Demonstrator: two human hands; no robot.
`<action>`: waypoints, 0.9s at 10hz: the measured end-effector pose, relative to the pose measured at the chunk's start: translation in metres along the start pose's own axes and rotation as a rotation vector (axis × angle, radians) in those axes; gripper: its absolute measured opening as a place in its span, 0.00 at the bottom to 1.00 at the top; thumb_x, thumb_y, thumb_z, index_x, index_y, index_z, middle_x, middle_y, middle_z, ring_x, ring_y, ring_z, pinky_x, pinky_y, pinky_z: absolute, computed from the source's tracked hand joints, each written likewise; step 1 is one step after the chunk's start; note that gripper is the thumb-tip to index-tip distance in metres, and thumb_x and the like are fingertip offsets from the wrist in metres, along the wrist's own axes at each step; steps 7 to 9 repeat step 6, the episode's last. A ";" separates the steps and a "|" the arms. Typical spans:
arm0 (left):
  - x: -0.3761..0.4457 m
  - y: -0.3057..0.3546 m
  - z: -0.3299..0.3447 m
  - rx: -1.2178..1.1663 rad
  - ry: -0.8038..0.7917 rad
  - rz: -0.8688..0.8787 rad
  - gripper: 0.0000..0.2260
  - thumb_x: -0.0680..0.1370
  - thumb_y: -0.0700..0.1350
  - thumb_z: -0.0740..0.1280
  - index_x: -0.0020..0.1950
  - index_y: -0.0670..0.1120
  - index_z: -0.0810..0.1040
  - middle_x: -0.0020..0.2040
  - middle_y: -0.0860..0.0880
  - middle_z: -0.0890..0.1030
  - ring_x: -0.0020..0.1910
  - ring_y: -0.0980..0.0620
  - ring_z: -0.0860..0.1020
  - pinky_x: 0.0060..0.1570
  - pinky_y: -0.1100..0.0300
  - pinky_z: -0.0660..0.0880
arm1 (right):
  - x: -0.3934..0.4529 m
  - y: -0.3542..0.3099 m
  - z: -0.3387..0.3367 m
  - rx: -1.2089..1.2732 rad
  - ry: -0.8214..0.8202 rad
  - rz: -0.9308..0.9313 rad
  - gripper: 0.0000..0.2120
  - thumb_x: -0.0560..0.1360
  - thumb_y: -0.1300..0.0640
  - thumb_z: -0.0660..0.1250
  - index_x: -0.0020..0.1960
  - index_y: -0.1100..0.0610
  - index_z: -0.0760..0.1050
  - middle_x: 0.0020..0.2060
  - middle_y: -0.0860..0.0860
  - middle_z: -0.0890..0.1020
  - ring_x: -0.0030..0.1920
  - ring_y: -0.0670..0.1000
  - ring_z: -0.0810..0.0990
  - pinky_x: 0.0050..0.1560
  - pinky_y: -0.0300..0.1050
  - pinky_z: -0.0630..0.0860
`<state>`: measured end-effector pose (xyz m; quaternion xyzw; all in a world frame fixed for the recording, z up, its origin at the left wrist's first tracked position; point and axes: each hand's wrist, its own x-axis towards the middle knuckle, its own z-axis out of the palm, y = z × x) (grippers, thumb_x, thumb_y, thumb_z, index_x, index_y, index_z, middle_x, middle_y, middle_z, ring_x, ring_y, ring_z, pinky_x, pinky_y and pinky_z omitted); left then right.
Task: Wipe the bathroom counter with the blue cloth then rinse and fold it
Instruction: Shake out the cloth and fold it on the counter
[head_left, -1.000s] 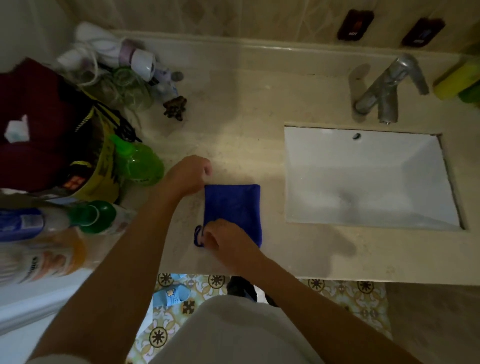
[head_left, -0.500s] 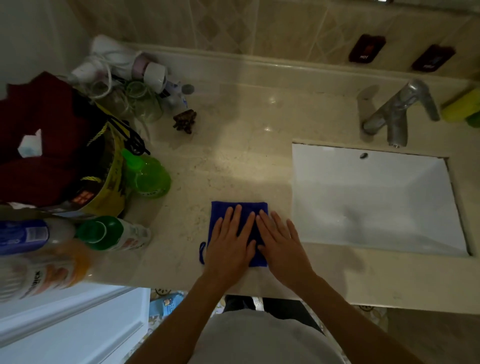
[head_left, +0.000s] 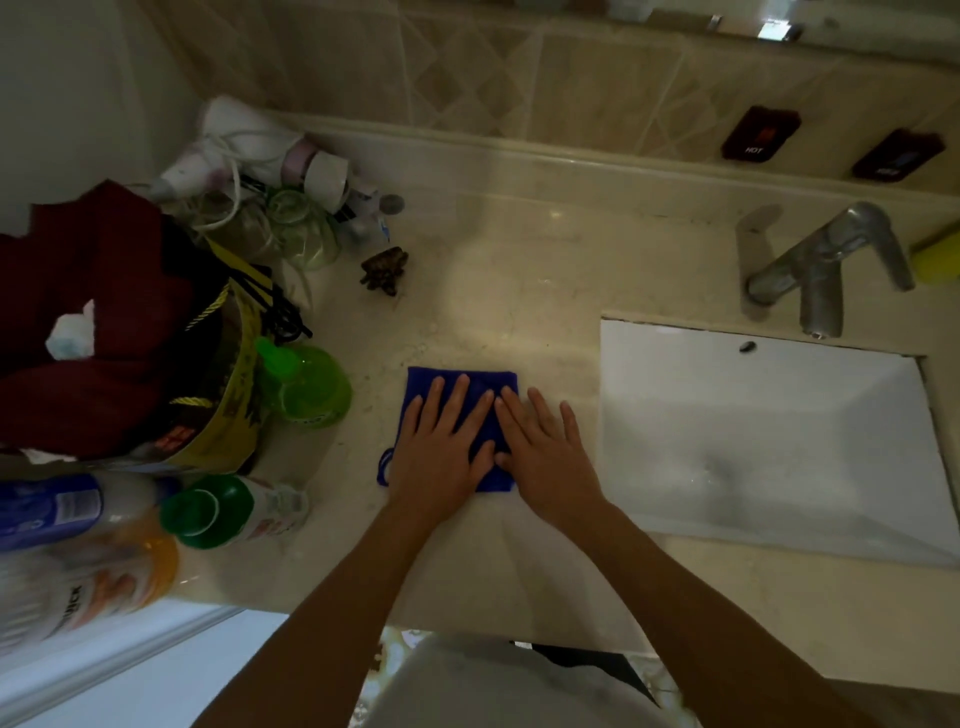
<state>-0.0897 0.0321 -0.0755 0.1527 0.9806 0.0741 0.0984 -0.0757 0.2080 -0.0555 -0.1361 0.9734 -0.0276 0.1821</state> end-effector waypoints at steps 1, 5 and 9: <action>0.015 -0.008 -0.006 0.007 0.010 0.002 0.28 0.80 0.61 0.48 0.79 0.53 0.54 0.80 0.46 0.54 0.79 0.42 0.52 0.75 0.44 0.52 | 0.019 0.001 -0.006 -0.009 -0.005 0.001 0.31 0.80 0.42 0.44 0.79 0.56 0.57 0.79 0.53 0.61 0.78 0.60 0.59 0.74 0.64 0.57; 0.020 -0.006 -0.014 -0.024 -0.005 -0.037 0.29 0.80 0.60 0.48 0.80 0.54 0.52 0.81 0.45 0.51 0.79 0.41 0.50 0.75 0.44 0.48 | 0.003 -0.004 -0.037 0.439 0.056 0.034 0.29 0.84 0.49 0.56 0.81 0.52 0.50 0.81 0.49 0.51 0.81 0.53 0.47 0.80 0.56 0.49; 0.009 0.007 -0.020 -0.063 -0.010 -0.079 0.27 0.80 0.58 0.52 0.79 0.52 0.55 0.80 0.44 0.53 0.79 0.42 0.49 0.75 0.45 0.47 | -0.028 0.009 -0.073 0.815 0.229 0.189 0.22 0.83 0.54 0.61 0.76 0.52 0.64 0.75 0.48 0.67 0.74 0.49 0.66 0.75 0.51 0.64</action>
